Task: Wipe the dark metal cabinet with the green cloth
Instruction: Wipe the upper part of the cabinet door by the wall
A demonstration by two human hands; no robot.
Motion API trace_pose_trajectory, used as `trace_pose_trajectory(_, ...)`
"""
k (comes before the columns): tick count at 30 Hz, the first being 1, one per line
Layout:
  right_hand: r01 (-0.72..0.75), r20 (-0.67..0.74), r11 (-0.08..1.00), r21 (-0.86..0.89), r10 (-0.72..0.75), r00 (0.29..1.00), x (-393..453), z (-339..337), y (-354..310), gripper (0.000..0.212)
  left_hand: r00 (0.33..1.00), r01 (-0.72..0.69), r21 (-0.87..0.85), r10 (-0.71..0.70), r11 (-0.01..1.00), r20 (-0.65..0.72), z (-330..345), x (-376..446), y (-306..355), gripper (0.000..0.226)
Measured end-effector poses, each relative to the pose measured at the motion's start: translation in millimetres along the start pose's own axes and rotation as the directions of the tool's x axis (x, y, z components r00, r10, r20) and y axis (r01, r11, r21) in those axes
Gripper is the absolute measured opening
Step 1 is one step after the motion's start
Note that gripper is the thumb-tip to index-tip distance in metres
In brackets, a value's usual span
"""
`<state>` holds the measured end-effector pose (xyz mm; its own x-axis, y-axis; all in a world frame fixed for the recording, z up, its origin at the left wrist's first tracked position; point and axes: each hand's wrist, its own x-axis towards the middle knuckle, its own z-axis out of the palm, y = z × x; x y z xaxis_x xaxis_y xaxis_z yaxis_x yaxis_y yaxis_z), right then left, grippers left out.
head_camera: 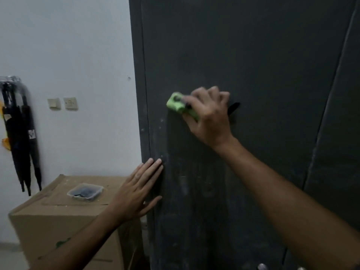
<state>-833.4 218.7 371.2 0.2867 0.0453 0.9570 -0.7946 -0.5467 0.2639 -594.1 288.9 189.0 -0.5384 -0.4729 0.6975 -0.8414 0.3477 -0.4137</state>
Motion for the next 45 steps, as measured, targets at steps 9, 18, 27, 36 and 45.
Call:
trace_pose_trajectory(9,0.402,0.204,0.915,-0.005,-0.393,0.897,-14.0,2.9,-27.0,0.025,0.997,-0.076,-0.003,0.076,0.997,0.002,18.8,-6.9,-19.6,0.084)
trace_pose_trajectory(18,0.5,0.274,0.865,0.051,-0.493,0.826,-14.7,11.8,-61.6,0.025,0.995,-0.1,-0.043,0.1,0.994,0.01,32.7,-11.5,-26.5,0.09)
trace_pose_trajectory(27,0.165,0.067,0.985,0.042,-0.167,0.984,45.2,29.7,-75.9,0.02,0.995,-0.104,-0.055,0.104,0.993,-0.003,33.4,-8.9,-29.7,0.086)
trace_pose_trajectory(36,0.017,0.061,0.998,0.054,-0.021,0.998,58.4,30.4,-70.4,0.023,0.994,-0.108,-0.029,0.107,0.994,-0.017,32.8,-8.3,-28.2,0.084)
trace_pose_trajectory(45,0.223,0.155,0.974,0.036,-0.226,0.962,17.3,31.3,-64.7,0.025,0.985,-0.171,-0.021,0.171,0.985,0.012,28.8,-21.4,-10.3,0.064)
